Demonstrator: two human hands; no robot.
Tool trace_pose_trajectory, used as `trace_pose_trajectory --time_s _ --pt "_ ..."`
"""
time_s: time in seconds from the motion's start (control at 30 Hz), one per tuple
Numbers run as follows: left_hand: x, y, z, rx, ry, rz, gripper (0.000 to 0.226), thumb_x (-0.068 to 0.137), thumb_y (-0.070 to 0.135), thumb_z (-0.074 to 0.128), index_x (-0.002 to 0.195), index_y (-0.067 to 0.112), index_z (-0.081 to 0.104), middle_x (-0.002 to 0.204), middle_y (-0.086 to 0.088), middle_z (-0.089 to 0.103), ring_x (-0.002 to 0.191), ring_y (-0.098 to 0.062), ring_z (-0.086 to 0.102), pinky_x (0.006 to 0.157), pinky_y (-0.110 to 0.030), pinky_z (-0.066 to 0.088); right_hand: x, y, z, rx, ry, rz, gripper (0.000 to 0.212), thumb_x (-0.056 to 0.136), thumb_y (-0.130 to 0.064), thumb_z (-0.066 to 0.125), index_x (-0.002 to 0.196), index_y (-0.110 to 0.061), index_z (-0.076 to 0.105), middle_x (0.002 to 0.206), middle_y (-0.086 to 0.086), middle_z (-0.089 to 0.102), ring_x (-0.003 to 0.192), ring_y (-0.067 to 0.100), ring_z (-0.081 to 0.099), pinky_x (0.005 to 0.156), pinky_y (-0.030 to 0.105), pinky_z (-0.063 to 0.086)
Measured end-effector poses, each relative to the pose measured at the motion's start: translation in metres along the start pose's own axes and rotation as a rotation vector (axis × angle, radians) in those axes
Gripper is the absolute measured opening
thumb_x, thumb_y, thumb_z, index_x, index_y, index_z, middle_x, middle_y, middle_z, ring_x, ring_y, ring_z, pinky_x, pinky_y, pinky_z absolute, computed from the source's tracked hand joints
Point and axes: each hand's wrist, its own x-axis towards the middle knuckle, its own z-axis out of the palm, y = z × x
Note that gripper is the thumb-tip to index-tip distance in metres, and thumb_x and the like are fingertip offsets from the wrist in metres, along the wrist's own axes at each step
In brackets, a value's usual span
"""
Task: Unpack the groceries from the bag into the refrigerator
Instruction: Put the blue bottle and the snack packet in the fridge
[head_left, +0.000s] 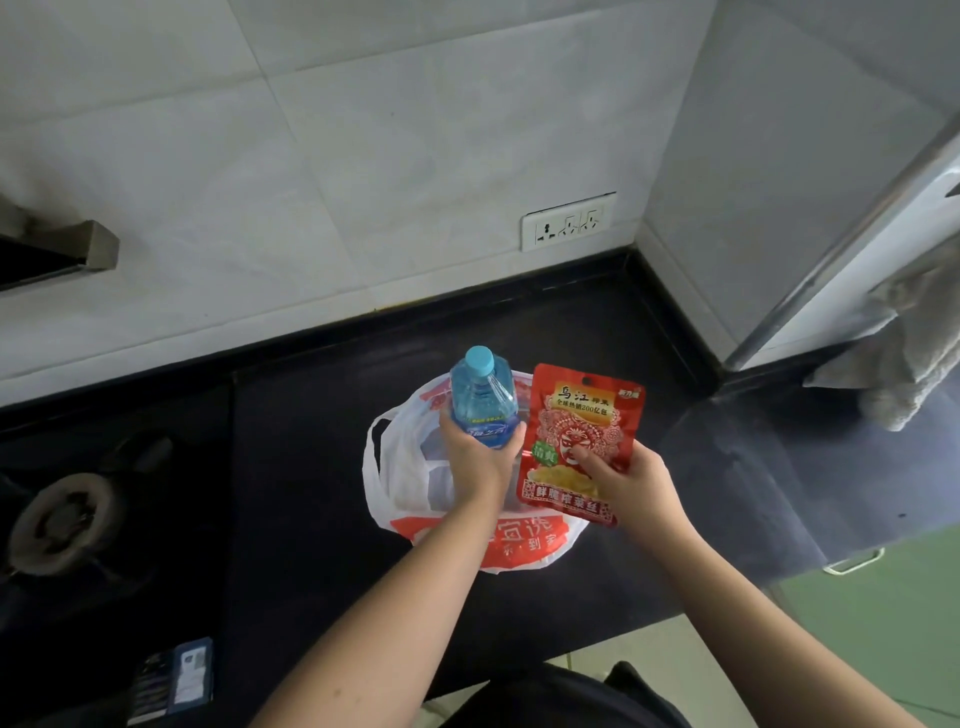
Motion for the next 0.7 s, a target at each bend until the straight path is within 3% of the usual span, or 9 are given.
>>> trace_pose_trajectory --time_s 0.1,0.2,0.4,0.57,0.7 --pt "-0.003 -0.002 0.006 -0.045 0.077 0.057 0.096 0.068 0.038 0.086 0.14 0.035 0.022 0.135 0.009 0.046 0.116 -0.008 0.053 0.082 -0.01 0.047 0.0 0.003 -0.009 -0.015 0.025 0.008 0.025 0.086 -0.034 0.068 0.108 -0.024 0.063 0.096 -0.012 0.072 0.078 0.005 0.071 0.06 0.02 0.055" --pt "-0.002 0.002 0.011 -0.084 0.126 0.041 0.095 0.067 0.034 0.087 0.14 0.032 0.026 0.133 0.009 0.047 0.113 -0.009 0.054 0.07 -0.002 0.046 0.001 0.005 -0.017 -0.019 0.043 0.014 0.025 0.086 -0.034 0.068 0.108 -0.025 0.063 0.098 -0.012 0.071 0.081 0.005 0.07 0.065 0.021 0.056" --pt "0.004 0.008 -0.004 0.008 0.113 0.088 0.083 0.066 0.025 0.088 0.133 0.018 0.04 0.121 0.006 0.057 0.103 -0.008 0.058 0.064 0.0 0.045 0.0 0.005 -0.024 -0.003 0.042 0.009 0.016 0.084 -0.033 0.069 0.099 -0.031 0.062 0.094 -0.016 0.07 0.076 0.003 0.07 0.062 0.019 0.056" --pt "0.009 0.016 -0.032 0.062 0.006 0.13 0.067 0.067 0.033 0.087 0.121 0.025 0.047 0.109 0.013 0.064 0.098 -0.006 0.064 0.075 -0.016 0.051 -0.001 -0.002 -0.021 0.017 0.024 0.004 0.013 0.085 -0.031 0.069 0.096 -0.031 0.062 0.089 -0.017 0.071 0.072 0.002 0.071 0.057 0.017 0.055" --pt "0.002 0.033 -0.058 -0.185 -0.11 0.083 0.067 0.07 0.023 0.087 0.125 0.022 0.048 0.115 0.011 0.064 0.103 -0.004 0.065 0.079 -0.021 0.055 -0.002 -0.01 -0.019 0.025 0.009 -0.025 0.013 0.085 -0.03 0.069 0.097 -0.028 0.065 0.091 -0.012 0.073 0.077 0.008 0.073 0.064 0.024 0.057"
